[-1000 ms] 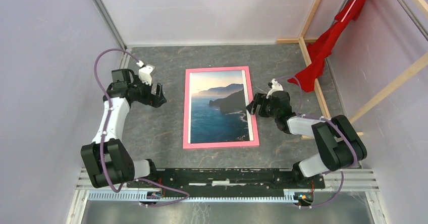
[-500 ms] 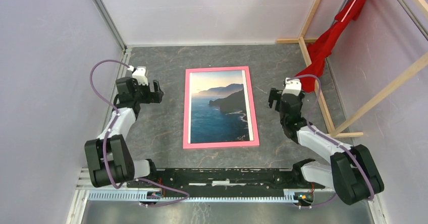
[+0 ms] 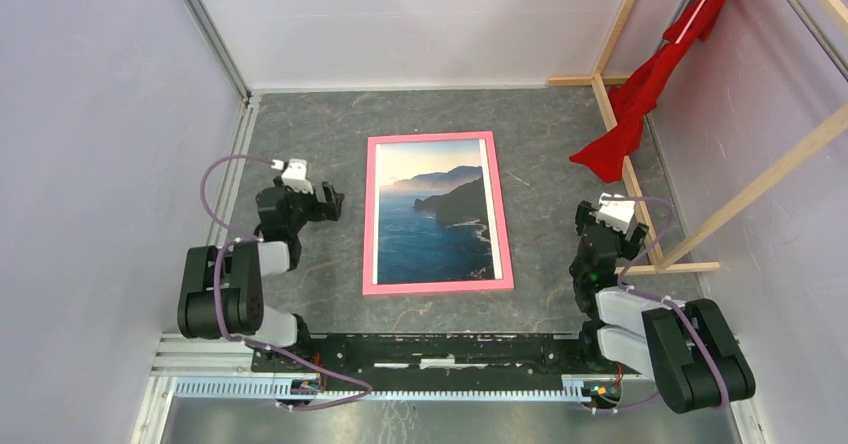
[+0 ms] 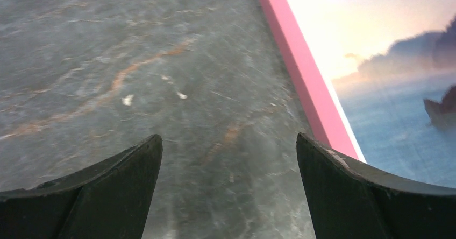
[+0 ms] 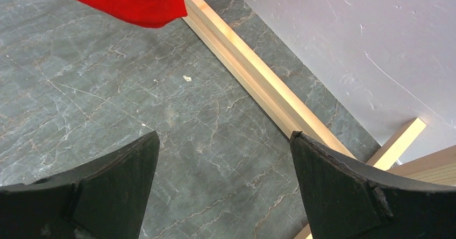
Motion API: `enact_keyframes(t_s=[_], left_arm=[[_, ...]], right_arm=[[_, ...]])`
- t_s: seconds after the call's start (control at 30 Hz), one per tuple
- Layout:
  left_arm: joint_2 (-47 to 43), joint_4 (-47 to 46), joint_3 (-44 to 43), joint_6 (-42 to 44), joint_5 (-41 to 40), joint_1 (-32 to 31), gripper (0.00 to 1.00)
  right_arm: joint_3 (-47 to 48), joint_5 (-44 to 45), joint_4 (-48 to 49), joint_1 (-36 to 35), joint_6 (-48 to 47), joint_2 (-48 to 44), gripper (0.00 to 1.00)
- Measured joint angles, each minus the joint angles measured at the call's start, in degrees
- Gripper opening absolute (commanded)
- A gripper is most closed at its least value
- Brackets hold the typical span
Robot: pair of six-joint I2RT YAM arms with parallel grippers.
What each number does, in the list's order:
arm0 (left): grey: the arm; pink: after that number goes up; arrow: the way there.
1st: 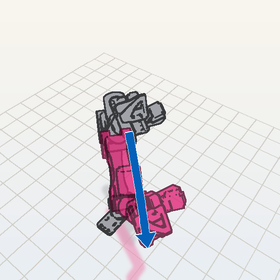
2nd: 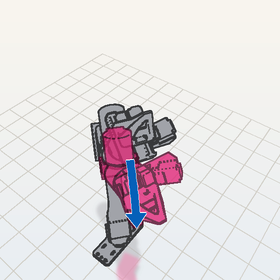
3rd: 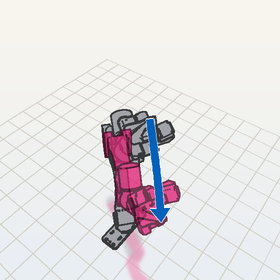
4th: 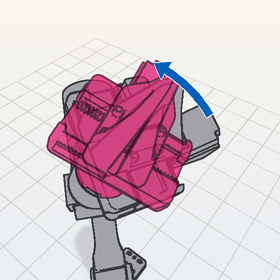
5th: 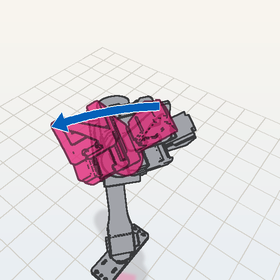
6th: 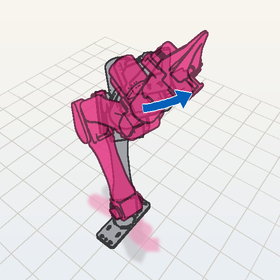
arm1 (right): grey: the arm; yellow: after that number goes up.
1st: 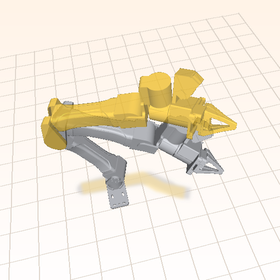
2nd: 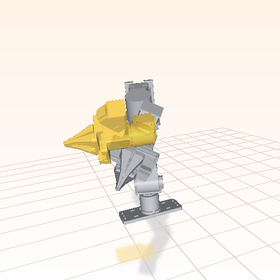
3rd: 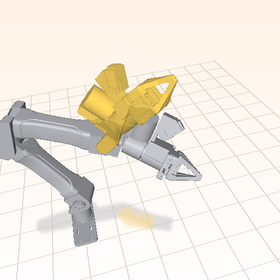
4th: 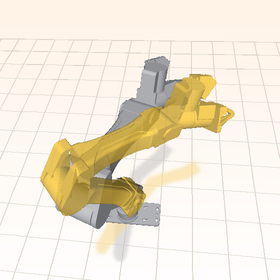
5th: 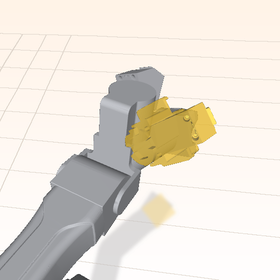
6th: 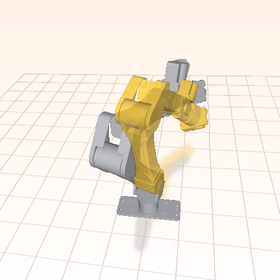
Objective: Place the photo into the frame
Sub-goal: Reset both arms
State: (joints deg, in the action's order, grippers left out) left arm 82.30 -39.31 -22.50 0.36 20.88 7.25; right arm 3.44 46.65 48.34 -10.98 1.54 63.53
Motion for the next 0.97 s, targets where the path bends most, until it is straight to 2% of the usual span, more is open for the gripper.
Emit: enact_keyframes(t_s=[0.07, 0.17, 0.27, 0.37, 0.47, 0.53, 0.97], left_arm=[[1.2, -6.9, 3.5, 0.4, -0.3, -2.3, 1.00], [1.7, -11.6, 7.0, 0.9, -2.6, -5.4, 1.00], [4.0, -22.5, 10.8, 0.9, -5.3, -6.0, 1.00], [4.7, -27.2, 14.3, 0.9, -7.0, -6.0, 1.00], [5.1, -28.3, 13.6, 0.9, -8.0, -6.0, 1.00], [5.1, -28.4, 12.2, 0.9, -9.2, -6.0, 1.00], [5.5, -28.2, 10.8, 0.8, -13.3, -6.0, 1.00]], right_arm=[[-1.0, 0.0, 3.8, 0.3, -0.8, 2.0, 0.98], [-2.3, -0.2, 8.0, 0.3, -1.7, 4.9, 0.98], [-2.5, -1.4, 15.0, 0.4, -3.2, 8.7, 0.98], [-2.5, -6.5, 20.0, 0.5, -6.0, 11.3, 0.98], [-2.6, -12.7, 27.4, 0.6, -9.2, 15.3, 0.98], [-2.6, -15.8, 28.4, 0.5, -10.4, 15.7, 0.98], [-2.6, -19.6, 30.0, 1.0, -11.9, 15.7, 0.98]])
